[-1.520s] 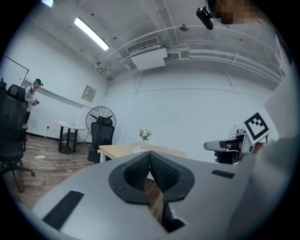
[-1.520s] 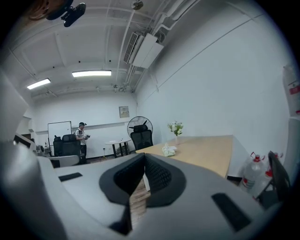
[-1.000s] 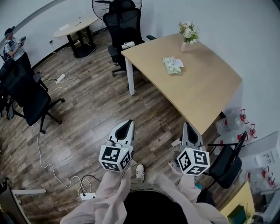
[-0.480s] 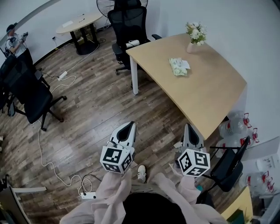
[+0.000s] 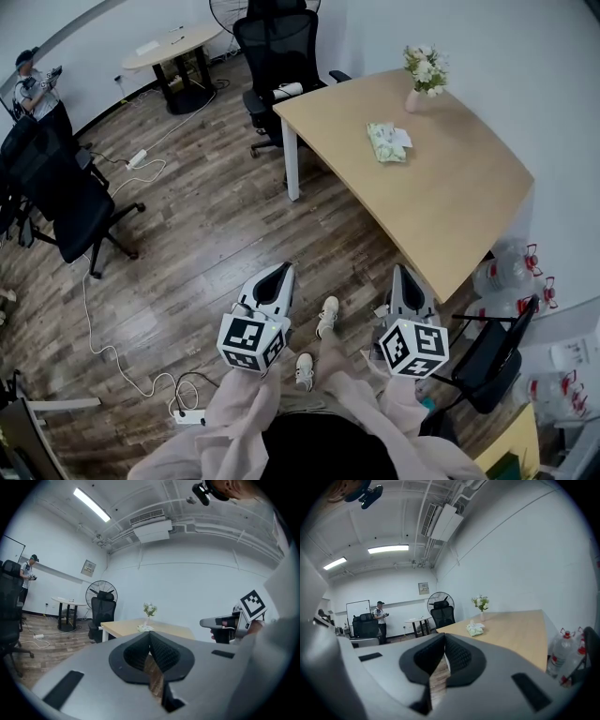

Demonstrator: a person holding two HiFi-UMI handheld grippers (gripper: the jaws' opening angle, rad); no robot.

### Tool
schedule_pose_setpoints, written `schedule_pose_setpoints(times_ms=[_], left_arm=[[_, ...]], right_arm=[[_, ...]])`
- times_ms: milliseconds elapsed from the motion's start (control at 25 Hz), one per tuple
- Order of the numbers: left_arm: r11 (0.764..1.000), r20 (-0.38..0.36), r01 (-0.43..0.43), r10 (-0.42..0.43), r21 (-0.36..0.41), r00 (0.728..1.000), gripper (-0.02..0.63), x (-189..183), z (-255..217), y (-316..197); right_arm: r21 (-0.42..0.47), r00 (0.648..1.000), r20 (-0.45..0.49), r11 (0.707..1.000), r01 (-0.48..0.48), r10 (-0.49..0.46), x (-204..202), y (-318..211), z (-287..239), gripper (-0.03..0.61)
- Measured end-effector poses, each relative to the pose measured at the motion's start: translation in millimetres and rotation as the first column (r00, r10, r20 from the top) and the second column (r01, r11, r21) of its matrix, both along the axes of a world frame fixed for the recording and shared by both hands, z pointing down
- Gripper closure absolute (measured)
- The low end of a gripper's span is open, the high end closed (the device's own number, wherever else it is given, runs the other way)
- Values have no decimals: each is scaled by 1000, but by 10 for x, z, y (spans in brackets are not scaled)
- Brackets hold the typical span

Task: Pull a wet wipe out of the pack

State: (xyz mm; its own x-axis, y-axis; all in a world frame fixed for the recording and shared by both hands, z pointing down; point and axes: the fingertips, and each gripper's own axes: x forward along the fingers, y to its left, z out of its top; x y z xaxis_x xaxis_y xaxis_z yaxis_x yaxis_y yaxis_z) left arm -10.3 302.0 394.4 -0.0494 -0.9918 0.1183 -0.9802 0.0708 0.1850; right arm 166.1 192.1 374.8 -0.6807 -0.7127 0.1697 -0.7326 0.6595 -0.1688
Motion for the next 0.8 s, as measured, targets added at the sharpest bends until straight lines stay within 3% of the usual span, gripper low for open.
schedule_pose_setpoints(times_ms=[360,800], left_arm=[[1000,10,-10,10,9,1000,603,-116,-19,-452],[1000,8,-29,29,11,1000,603,-377,-14,-1357]], right_arm=[[5,999,-6,999,38,-38,-256,-393,-1,566],[-11,997,-10,997,72,-72,-647,-1178,39,567]])
